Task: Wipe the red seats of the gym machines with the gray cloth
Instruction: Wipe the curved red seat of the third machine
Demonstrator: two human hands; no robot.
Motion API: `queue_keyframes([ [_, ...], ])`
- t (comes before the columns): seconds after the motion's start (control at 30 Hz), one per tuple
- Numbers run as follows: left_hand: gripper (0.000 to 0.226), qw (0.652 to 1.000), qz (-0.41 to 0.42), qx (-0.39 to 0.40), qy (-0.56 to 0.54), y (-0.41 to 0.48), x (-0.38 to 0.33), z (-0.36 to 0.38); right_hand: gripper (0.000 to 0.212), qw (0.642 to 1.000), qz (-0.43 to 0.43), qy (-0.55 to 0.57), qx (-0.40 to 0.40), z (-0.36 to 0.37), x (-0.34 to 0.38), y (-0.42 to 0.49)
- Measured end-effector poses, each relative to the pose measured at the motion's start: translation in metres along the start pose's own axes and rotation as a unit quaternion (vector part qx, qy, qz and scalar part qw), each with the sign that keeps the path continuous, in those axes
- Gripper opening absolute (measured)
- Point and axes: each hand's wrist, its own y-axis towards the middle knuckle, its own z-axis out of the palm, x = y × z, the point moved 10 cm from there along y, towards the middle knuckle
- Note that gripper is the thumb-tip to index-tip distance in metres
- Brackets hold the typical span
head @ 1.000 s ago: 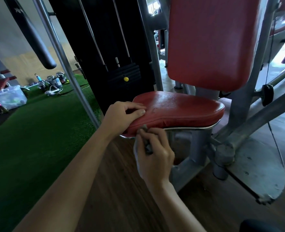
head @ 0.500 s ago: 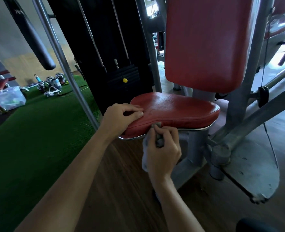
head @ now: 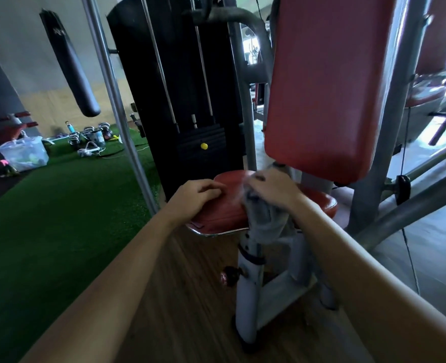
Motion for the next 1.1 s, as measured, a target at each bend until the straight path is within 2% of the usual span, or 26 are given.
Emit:
queue_keyframes([
  [0.07, 0.024, 1.000, -0.002, 0.001, 0.017, -0.001, -0.002, 0.003, 0.039, 0.996, -0.031, -0.017, 0.078, 0.013, -0.008, 0.001],
  [0.13, 0.026, 0.999, -0.008, 0.002, 0.033, -0.003, -0.003, 0.006, 0.042, 0.993, -0.049, 0.047, 0.097, 0.008, -0.019, -0.005],
  [0.27, 0.026, 0.998, -0.012, -0.015, 0.066, -0.003, -0.010, 0.007, 0.074, 0.995, -0.045, -0.028, 0.081, 0.006, -0.039, -0.015],
  [0.33, 0.031, 0.994, 0.000, -0.013, 0.111, -0.003, -0.022, 0.015, 0.064, 0.996, -0.038, -0.025, 0.072, 0.008, -0.040, -0.013],
  [0.37, 0.035, 0.991, 0.009, -0.014, 0.135, -0.002, -0.028, 0.019, 0.058, 0.997, -0.033, 0.007, 0.075, 0.009, -0.039, -0.014],
  [0.43, 0.043, 0.985, 0.022, -0.015, 0.172, 0.000, -0.037, 0.031, 0.051, 0.988, -0.030, 0.140, 0.063, 0.005, -0.039, -0.014],
  [0.5, 0.053, 0.976, 0.021, -0.008, 0.215, 0.005, -0.042, 0.044, 0.043, 0.953, -0.034, 0.302, 0.013, -0.006, -0.042, -0.013],
  [0.57, 0.058, 0.973, 0.020, 0.007, 0.231, 0.008, -0.051, 0.061, 0.038, 0.930, 0.002, 0.364, -0.055, -0.020, -0.057, -0.015],
  [0.63, 0.061, 0.975, 0.029, 0.024, 0.217, 0.010, -0.061, 0.079, 0.035, 0.931, 0.036, 0.346, -0.112, -0.031, -0.071, -0.017],
  [0.73, 0.060, 0.975, 0.048, -0.001, 0.215, 0.014, -0.065, 0.082, 0.037, 0.950, 0.073, 0.275, -0.127, -0.039, -0.083, -0.017],
  [0.83, 0.046, 0.979, 0.057, -0.025, 0.192, 0.016, -0.064, 0.066, 0.036, 0.974, 0.057, 0.182, -0.125, -0.042, -0.079, -0.020],
  [0.97, 0.035, 0.976, 0.027, -0.043, 0.212, 0.018, -0.054, 0.015, 0.026, 0.981, 0.050, 0.152, -0.107, -0.038, -0.076, -0.021],
  [1.1, 0.045, 0.967, -0.019, -0.080, 0.241, 0.011, -0.036, -0.045, 0.023, 0.983, 0.037, 0.151, -0.094, -0.038, -0.070, -0.022],
])
